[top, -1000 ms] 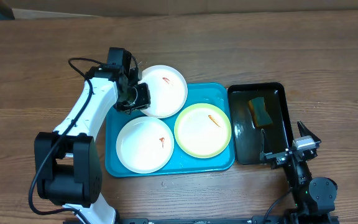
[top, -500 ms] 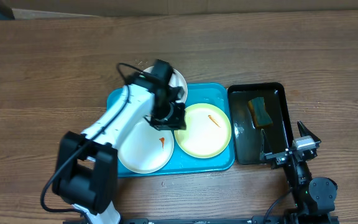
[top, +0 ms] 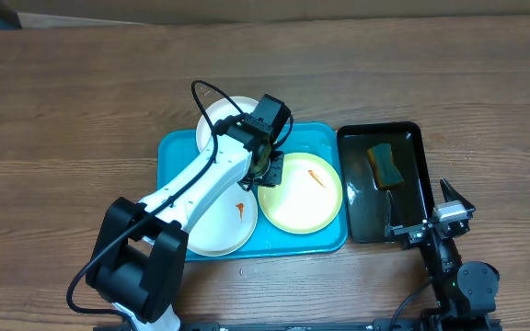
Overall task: Clean dirty plates on tray and stack at the side
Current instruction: 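Move the left gripper to the yellow plate rim and grasp it, then reach the right gripper into the black tray toward the sponge, then grasp the green-yellow sponge with the right gripper in the water, then lift the wet sponge and carry it toward the yellow plate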
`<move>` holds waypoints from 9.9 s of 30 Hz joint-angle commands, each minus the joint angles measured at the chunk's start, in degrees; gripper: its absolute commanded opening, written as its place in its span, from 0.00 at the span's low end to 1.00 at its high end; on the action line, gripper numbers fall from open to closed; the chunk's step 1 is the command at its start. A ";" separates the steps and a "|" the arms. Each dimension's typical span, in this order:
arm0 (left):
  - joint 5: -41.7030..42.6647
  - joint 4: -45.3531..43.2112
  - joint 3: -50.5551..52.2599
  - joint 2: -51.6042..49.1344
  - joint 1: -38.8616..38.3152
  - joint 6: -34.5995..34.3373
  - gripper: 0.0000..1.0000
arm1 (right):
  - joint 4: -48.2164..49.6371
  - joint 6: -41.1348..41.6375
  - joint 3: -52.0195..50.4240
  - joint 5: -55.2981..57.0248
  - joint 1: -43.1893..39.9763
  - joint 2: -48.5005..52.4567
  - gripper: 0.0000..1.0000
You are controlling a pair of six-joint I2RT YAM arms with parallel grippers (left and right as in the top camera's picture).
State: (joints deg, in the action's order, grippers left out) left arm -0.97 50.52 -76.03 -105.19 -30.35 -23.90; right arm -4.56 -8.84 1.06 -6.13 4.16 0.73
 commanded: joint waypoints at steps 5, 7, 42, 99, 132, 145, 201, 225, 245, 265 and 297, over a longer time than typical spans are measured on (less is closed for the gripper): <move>-2.19 -1.90 3.32 -0.81 0.00 -0.74 0.31 | 0.22 0.02 -0.61 0.02 -0.07 -0.57 1.00; -2.45 -3.23 4.59 -0.96 -0.02 -0.74 0.30 | 0.22 0.02 -0.61 0.02 -0.07 -0.57 1.00; 0.57 -7.87 6.62 -3.85 -0.04 3.91 0.20 | 0.33 0.00 -0.61 0.02 -0.07 -0.57 1.00; 0.59 -8.22 6.62 -4.22 -0.02 4.15 0.10 | -57.51 19.34 73.88 2.43 0.74 107.65 0.80; 0.79 -8.24 6.62 -4.24 -0.02 4.17 0.16 | -52.83 19.37 77.02 3.52 1.62 111.06 0.81; 0.79 -8.17 6.62 -4.22 -0.02 4.17 0.19 | -44.30 19.63 72.32 3.48 1.88 111.27 0.07; 0.79 -8.15 6.62 -4.22 -0.02 4.17 0.09 | -60.81 18.91 77.61 2.89 2.03 111.19 0.04; 0.79 -8.17 6.62 -4.22 -0.02 4.17 0.04 | -77.85 21.59 94.29 3.06 2.03 111.14 0.04; 0.79 -8.24 6.62 -4.22 -0.02 4.17 0.04 | -80.26 28.44 94.90 6.32 5.55 111.16 0.04; 0.79 -8.17 6.62 -4.22 -0.02 4.17 0.04 | -84.74 42.51 94.88 20.48 9.64 111.16 0.04; 0.79 -8.26 6.62 -4.22 0.00 4.17 0.04 | -76.46 20.61 94.51 -7.52 12.02 111.16 0.04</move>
State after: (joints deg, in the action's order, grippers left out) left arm -0.40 42.35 -69.78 -108.88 -30.35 -20.58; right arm -82.30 16.32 95.04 -4.19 15.11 112.14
